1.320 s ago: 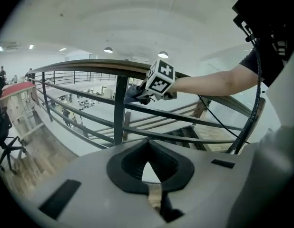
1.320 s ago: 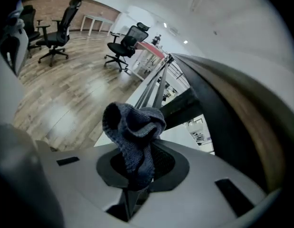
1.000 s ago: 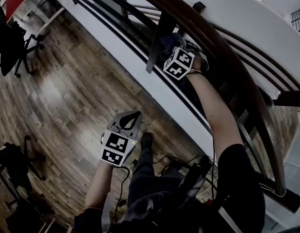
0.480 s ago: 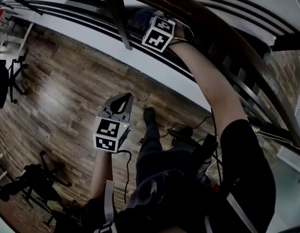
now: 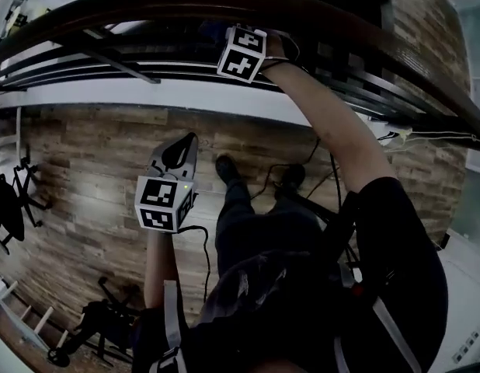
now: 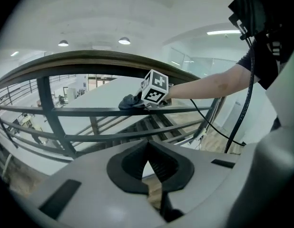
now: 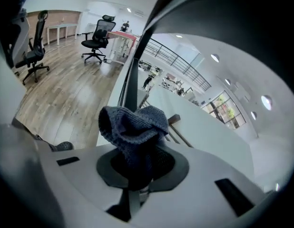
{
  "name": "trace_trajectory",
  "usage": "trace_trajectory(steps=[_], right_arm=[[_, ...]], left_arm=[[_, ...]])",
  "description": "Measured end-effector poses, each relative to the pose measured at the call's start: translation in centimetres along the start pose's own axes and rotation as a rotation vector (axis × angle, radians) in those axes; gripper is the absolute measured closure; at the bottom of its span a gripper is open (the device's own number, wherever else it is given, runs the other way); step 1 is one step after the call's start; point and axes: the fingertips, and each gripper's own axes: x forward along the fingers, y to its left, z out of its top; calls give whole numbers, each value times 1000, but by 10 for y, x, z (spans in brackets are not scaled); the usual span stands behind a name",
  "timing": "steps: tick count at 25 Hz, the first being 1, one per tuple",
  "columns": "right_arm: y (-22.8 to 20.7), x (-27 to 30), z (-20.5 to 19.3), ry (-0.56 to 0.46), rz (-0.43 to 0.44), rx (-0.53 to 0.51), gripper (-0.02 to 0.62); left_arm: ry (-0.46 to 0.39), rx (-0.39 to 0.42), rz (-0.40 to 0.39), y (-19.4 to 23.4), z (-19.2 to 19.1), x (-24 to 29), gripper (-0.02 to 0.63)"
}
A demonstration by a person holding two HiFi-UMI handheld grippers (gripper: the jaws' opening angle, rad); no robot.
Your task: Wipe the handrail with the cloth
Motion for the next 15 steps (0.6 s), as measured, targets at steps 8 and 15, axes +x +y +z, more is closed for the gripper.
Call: trace_trajectory(steps=[8,15], right_arm=[[-21,-101,-202,106,-96,128,558],[-3,-164,-291,24,-79,168,558]], left_arm=[[57,189,-126,-139,44,49,598],[92,314,-181,-234,74,90,598]])
